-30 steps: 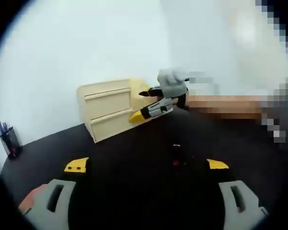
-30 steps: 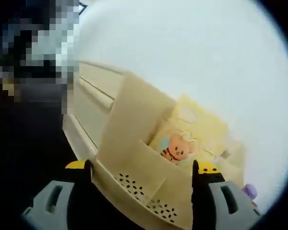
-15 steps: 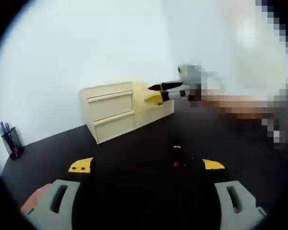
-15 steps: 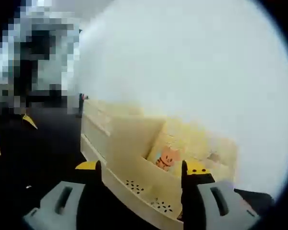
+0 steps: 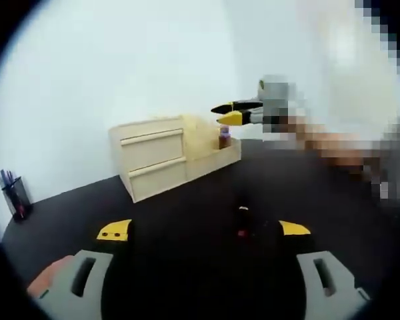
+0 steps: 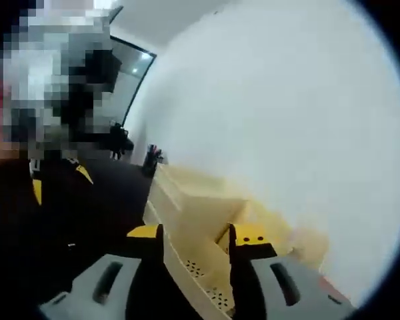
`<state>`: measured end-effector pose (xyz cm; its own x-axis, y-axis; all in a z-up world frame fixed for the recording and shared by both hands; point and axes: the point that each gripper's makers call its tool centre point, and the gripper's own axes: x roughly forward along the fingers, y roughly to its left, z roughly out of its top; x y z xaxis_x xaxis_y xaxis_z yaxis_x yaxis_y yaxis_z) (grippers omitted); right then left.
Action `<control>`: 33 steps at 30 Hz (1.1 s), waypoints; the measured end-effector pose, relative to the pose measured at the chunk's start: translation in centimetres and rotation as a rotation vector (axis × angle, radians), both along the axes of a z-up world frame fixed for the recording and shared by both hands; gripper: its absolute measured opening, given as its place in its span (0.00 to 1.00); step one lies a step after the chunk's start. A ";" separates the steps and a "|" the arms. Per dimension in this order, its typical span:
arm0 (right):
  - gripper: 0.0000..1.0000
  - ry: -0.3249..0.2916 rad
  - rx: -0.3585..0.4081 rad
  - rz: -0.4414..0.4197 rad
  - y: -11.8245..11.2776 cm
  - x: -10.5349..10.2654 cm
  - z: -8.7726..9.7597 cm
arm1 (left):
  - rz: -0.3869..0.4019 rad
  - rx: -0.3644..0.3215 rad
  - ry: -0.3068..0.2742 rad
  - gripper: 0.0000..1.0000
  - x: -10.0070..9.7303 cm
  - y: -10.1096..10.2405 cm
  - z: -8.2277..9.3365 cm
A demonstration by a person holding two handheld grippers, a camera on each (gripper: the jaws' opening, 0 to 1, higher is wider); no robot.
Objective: Open the drawer, pick up the cosmetic bottles from the table one by one, place them into the drawer, release the gripper, close the drawer, and move the gripper away
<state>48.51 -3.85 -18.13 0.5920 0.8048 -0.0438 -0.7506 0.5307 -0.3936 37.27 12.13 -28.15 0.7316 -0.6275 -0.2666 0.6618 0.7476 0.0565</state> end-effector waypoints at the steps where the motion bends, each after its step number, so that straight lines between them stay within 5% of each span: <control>1: 0.32 0.013 -0.002 0.006 0.0 -0.1 -0.1 | 0.006 -0.019 0.002 0.82 -0.1 -0.2 0.1; 12: 0.25 0.141 -0.098 0.226 1.8 -4.2 -3.4 | 0.049 0.007 -0.049 0.76 0.4 -0.2 0.7; 16: 0.25 0.177 -0.089 0.317 2.4 -5.8 -4.0 | 0.084 0.100 -0.103 0.71 1.0 -0.3 0.5; 24: 0.22 0.226 -0.151 0.424 2.9 -8.2 -5.6 | 0.076 0.075 -0.101 0.61 0.9 -1.4 0.9; 33: 0.21 0.281 -0.308 0.507 3.8 -10.7 -9.4 | -0.003 0.026 -0.039 0.54 0.1 -3.1 0.3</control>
<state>37.80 -0.07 -27.54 0.0750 0.9070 -0.4143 -0.9745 -0.0215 -0.2236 37.38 9.07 -27.85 0.7397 -0.6232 -0.2538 0.6611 0.7434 0.1014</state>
